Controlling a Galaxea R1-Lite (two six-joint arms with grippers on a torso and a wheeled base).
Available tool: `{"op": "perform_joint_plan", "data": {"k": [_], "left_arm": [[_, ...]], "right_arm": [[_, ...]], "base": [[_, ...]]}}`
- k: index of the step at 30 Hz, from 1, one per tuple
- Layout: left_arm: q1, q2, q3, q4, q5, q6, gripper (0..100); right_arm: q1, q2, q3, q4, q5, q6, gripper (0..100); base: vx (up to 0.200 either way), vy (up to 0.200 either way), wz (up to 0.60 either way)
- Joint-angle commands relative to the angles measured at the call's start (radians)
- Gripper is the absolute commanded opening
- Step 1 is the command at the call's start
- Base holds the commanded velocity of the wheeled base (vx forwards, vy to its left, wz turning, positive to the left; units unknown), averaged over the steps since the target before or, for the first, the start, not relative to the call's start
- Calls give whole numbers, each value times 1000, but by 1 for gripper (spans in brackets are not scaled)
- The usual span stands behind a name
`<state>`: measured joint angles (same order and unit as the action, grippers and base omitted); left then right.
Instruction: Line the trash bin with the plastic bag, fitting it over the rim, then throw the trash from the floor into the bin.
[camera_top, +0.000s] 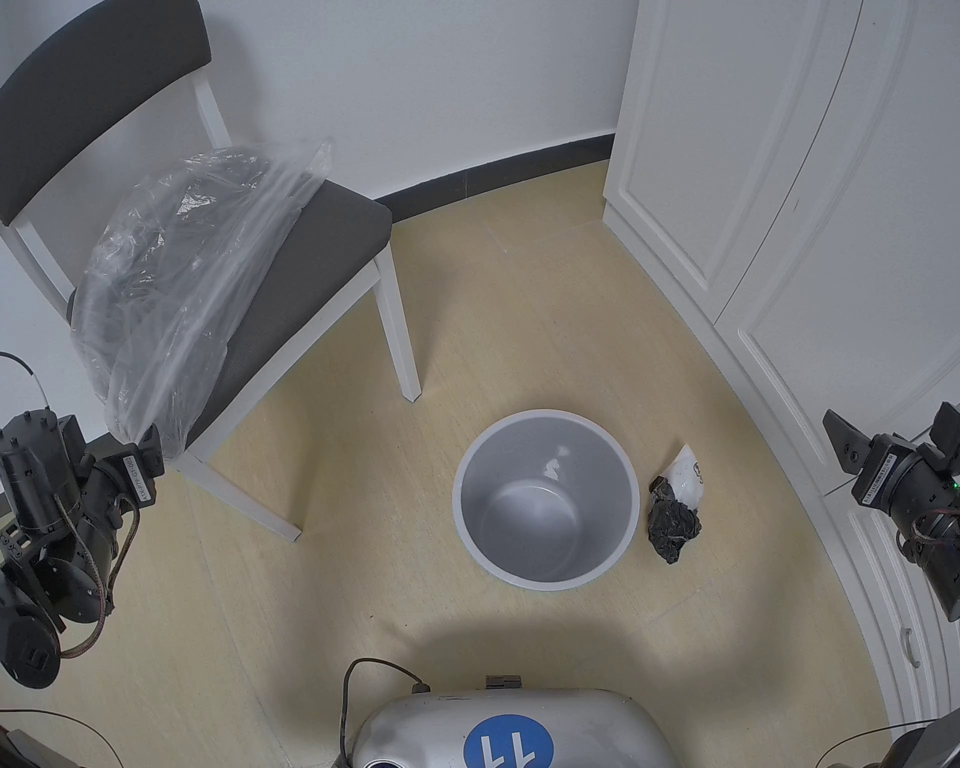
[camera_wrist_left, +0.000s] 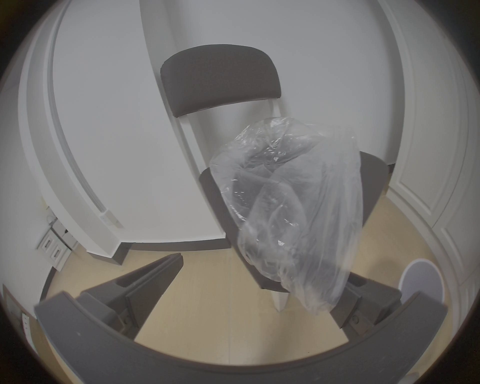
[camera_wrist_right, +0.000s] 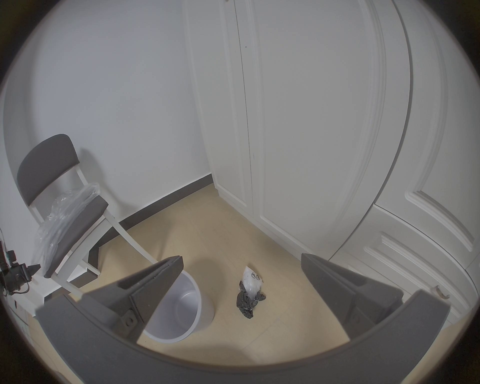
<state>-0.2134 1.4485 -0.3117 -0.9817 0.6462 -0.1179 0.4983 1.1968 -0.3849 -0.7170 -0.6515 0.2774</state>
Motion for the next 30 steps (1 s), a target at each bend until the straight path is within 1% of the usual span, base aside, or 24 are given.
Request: {"op": "perform_joint_plan", "data": {"k": [1,5,9,10,11,30], "left_arm": [[65,-7,10,0,-2,17,100],[134,-19,14,1,-14,47,100],[175,-27,14,1,-77,53,100],[175,-27,14,1,-77,53,100],[180,-28,17,1,-94,53,100],[170,-16,25,0,-94,57,100]], "right_arm": [[-1,-8,0,1,1,0,100],[-1,-10,0,1,1,0,100],[-1,-8,0,1,1,0,100],[-1,-8,0,1,1,0,100],[-1,-6,0,1,1,0,100],[-1,-6,4,1,1,0,100]], "base": [[0,0,0],[0,0,0],[0,0,0],[0,0,0],[0,0,0],[0,0,0]]}}
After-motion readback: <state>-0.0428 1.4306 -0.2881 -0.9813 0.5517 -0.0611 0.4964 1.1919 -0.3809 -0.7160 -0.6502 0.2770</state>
